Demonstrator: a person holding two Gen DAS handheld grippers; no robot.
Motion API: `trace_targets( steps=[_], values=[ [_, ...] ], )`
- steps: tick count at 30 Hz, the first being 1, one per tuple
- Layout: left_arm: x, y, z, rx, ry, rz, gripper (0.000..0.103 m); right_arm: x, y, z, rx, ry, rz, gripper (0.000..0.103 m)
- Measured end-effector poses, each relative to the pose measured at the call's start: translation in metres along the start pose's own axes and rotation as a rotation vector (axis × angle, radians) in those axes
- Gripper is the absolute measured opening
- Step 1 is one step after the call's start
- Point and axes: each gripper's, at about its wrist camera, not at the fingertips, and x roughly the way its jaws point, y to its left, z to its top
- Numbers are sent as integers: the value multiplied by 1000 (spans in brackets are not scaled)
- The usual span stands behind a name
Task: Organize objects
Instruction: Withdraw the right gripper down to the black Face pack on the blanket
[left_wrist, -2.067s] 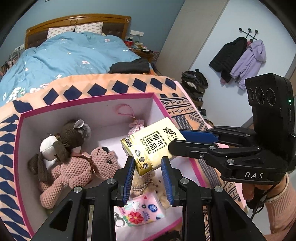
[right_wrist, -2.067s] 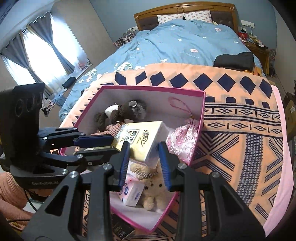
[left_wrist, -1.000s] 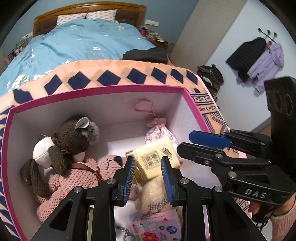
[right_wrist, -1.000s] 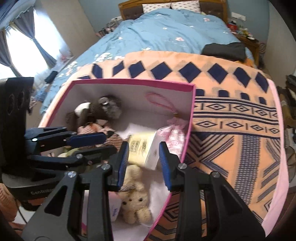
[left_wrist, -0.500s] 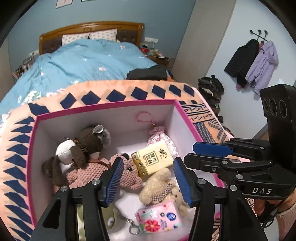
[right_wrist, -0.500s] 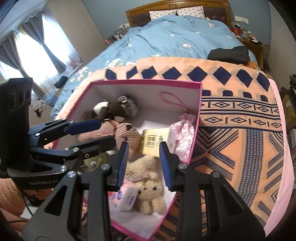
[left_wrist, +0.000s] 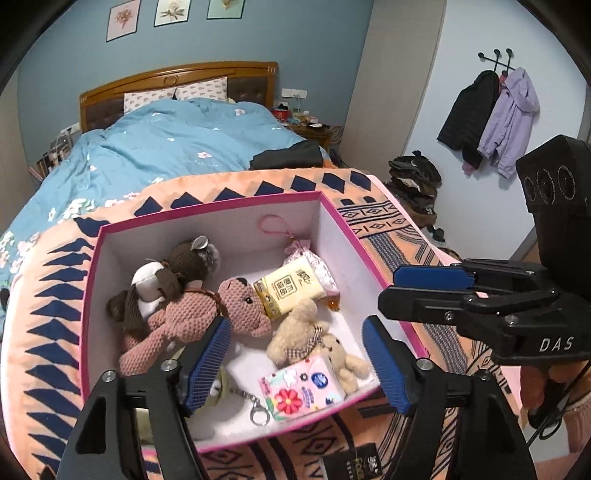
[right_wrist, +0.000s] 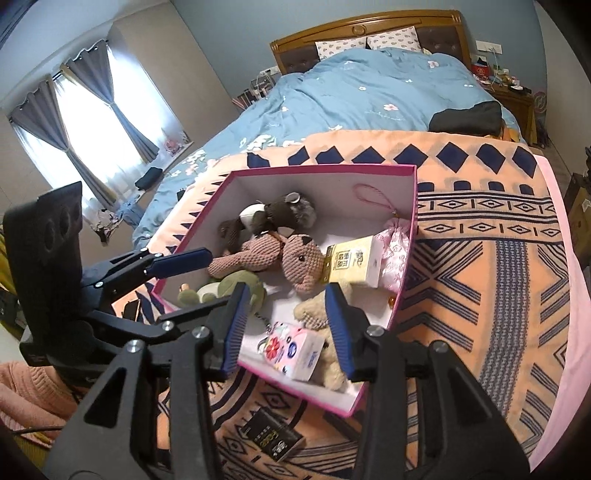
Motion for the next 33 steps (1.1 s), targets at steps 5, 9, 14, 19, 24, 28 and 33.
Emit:
trace_targets(
  steps=[5, 9, 14, 19, 24, 28, 33],
  values=[
    [-14, -4, -9, 10, -24, 38, 89, -9, 6, -13, 16, -8, 14, 46],
    [-24, -7, -18, 26, -40, 52, 92, -13, 12, -25, 12, 0, 23, 48],
    [-36, -10, -38, 31, -54, 61, 103, -16, 18, -44, 14, 24, 42, 53],
    [-35, -8, -64, 27, 5, 38, 103, -17, 22, -65, 26, 52, 61, 56],
    [-19, -5, -92, 6, 115, -2, 103, -3, 20, -93, 46, 142, 69, 56],
    [-2, -5, -112, -5, 191, -21, 101, 14, 13, -119, 101, 231, 72, 56],
    [16, -11, -124, -10, 250, -37, 86, 29, 5, -142, 143, 301, 53, 56]
  ],
)
